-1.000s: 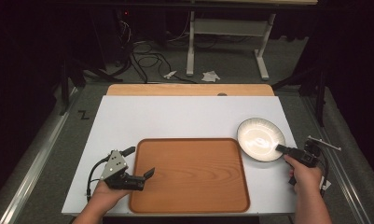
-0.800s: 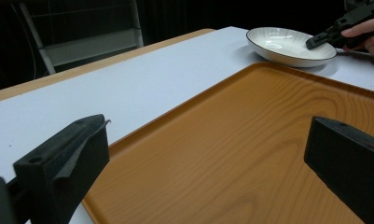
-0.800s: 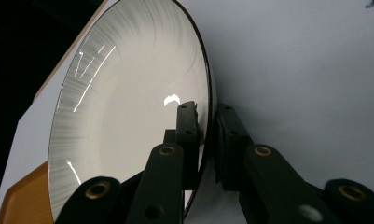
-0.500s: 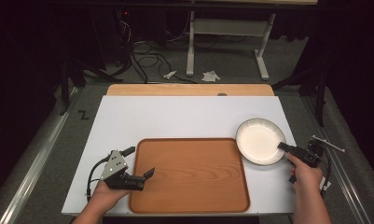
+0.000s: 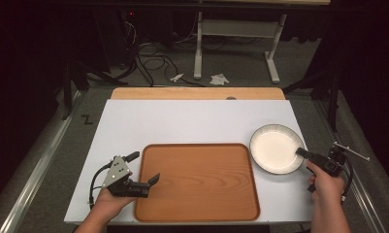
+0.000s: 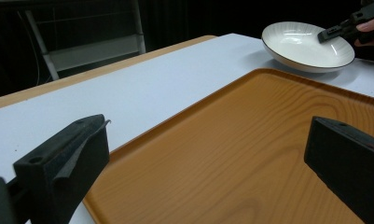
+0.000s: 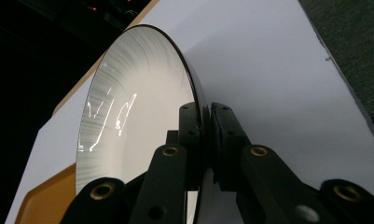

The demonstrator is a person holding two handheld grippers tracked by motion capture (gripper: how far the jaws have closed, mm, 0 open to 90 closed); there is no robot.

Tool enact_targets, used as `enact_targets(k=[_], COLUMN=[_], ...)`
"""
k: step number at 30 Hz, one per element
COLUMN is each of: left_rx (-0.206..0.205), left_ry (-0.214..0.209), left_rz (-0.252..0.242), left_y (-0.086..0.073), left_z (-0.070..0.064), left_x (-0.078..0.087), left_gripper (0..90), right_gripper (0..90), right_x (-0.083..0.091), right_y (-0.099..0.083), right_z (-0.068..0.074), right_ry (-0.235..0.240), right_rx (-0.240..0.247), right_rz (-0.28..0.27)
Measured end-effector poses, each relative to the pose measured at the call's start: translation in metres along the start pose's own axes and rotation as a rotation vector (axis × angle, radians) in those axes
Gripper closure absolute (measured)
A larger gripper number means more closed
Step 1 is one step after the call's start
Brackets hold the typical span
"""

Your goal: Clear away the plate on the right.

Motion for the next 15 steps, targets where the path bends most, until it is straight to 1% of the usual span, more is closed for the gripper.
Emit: enact_targets(k=[3,10,11,13,14,15], left_rx=[-0.001,-0.007,-0.007,-0.007,-0.007,-0.008], left_ry=[-0.002,-0.002,-0.002,-0.001,-0.001,-0.001], left_rz=[-0.003,-0.008,-0.009,-0.010,-0.010,-0.010], left_y=[0.000,0.001,0.001,0.002,0.002,0.002], left_z=[-0.001,-0.001,-0.001,-0.001,-0.001,-0.001], left_x=[0.001,0.001,0.001,0.002,0.002,0.002], left_gripper=[0.9,0.9,0.9,0.8,0.8,0.9], right_gripper=[85.0,84.9,85.0,84.9,85.0,85.0], right_x=[0.004,0.009,0.009,0.009,0.009,0.009], right_y=[0.002,0.004,0.004,0.005,0.005,0.005], right_z=[0.002,0.010,0.011,0.014,0.016,0.018], right_ry=[0.006,0.036,0.042,0.048,0.048,0.052], right_rx=[0.013,0.034,0.041,0.038,0.055,0.058], right_rz=[-0.022,-0.045,-0.043,-0.040,-0.042,-0.039])
Point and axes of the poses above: each handheld gripper's, and its own axes: x roughly backward along the jaws, y roughly out of its top, z roughly to its left, the point moved 4 cm from there along -x, roughly forward along the jaws, and after that the axes turned 15 degrees about x, right-handed, at the moved point
